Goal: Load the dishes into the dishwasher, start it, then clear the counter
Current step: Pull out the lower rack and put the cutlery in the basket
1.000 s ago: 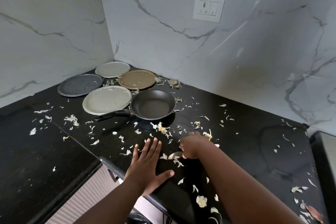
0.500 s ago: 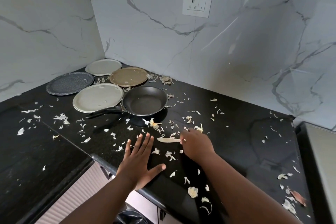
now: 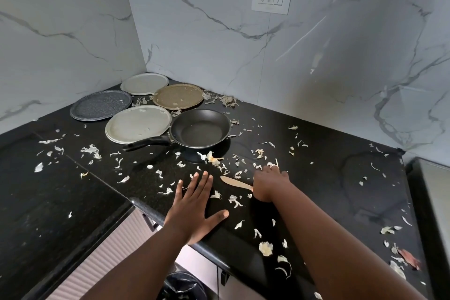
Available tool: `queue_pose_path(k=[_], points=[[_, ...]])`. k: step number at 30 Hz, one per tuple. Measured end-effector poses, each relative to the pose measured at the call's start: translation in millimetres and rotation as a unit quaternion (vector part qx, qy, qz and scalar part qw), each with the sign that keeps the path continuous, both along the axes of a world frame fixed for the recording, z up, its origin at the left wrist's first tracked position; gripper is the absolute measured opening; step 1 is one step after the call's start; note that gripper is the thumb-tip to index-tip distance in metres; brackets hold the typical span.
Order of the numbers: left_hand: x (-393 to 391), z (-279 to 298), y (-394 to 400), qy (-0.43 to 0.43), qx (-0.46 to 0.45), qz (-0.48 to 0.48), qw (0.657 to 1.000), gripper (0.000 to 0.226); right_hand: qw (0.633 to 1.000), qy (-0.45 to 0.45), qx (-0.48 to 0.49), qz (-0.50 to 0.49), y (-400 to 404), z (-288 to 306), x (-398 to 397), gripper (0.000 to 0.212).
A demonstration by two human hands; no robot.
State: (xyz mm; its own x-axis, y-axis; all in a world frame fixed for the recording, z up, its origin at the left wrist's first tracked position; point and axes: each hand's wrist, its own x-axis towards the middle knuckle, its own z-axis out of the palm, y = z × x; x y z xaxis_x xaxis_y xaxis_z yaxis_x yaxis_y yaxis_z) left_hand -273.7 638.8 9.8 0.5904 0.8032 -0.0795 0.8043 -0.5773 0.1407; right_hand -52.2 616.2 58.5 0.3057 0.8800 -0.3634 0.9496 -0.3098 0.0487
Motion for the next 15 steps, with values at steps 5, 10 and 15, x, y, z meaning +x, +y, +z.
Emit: queue_pose_path(k=[5, 10, 15], points=[[-0.4, -0.9, 0.6, -0.003, -0.002, -0.002, 1.000, 0.098, 1.000, -0.020, -0.013, 0.008, -2.9, 0.6, -5.3, 0.049], [-0.6, -1.5, 0.8, -0.012, -0.003, -0.003, 1.000, 0.098, 0.999, -0.002, 0.040, 0.037, -15.2, -1.4, -12.5, 0.037], [-1.7, -4.4, 1.4, -0.040, -0.001, -0.007, 0.999, 0.105, 0.988, 0.025, 0.145, 0.039, -44.5, -9.7, -17.7, 0.032]])
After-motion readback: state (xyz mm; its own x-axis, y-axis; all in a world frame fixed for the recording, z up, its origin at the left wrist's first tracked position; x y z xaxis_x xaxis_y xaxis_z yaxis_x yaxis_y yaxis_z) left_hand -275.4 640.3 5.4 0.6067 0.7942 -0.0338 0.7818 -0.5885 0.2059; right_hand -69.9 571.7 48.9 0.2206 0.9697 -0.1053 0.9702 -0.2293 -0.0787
